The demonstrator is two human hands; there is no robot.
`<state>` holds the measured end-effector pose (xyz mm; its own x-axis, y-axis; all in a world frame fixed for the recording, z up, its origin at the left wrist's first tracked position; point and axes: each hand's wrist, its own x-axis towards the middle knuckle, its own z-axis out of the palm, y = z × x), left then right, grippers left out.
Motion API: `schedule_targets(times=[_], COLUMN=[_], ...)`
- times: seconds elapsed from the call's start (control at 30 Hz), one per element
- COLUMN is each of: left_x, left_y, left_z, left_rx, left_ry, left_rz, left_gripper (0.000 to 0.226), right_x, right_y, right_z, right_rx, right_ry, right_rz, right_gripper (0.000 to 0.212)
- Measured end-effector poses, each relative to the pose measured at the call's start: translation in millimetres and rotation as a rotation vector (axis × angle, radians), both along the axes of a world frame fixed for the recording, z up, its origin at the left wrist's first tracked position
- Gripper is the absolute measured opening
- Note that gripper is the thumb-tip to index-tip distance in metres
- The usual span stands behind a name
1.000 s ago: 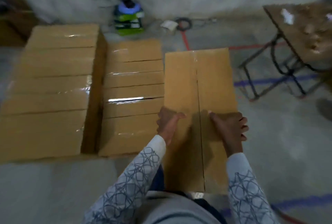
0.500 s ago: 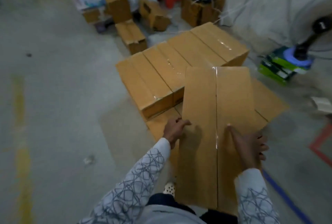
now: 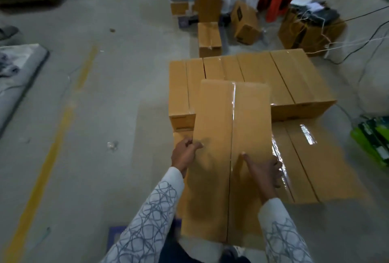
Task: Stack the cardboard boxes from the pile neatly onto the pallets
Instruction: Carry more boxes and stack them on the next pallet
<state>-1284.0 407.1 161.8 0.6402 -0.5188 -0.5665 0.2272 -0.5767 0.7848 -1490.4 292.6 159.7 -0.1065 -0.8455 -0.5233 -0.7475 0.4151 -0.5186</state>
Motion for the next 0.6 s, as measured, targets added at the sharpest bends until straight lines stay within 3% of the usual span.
schedule_targets(times=[0.2,0.4,0.6], left_x=[-92,-167,-240], left_y=[3,-3,-24], left_z=[-6,-16,-7], left_rx=[-0.012,0.005,0.009], left_ry=[-0.026,-0.03,-0.08], left_rz=[0.116,0.169,0.144], left_gripper=[0.046,0.084,0.071], right_x=[-70,-136,-215], right_y=[-9,-21,-46], right_z=[-10,-24,-19], right_rx=[0.041,0.103,0.085], right_ry=[-0.008,-0.028,-0.075], right_rz=[0.082,0.1,0.117], right_gripper=[0.125,0.124,0.12])
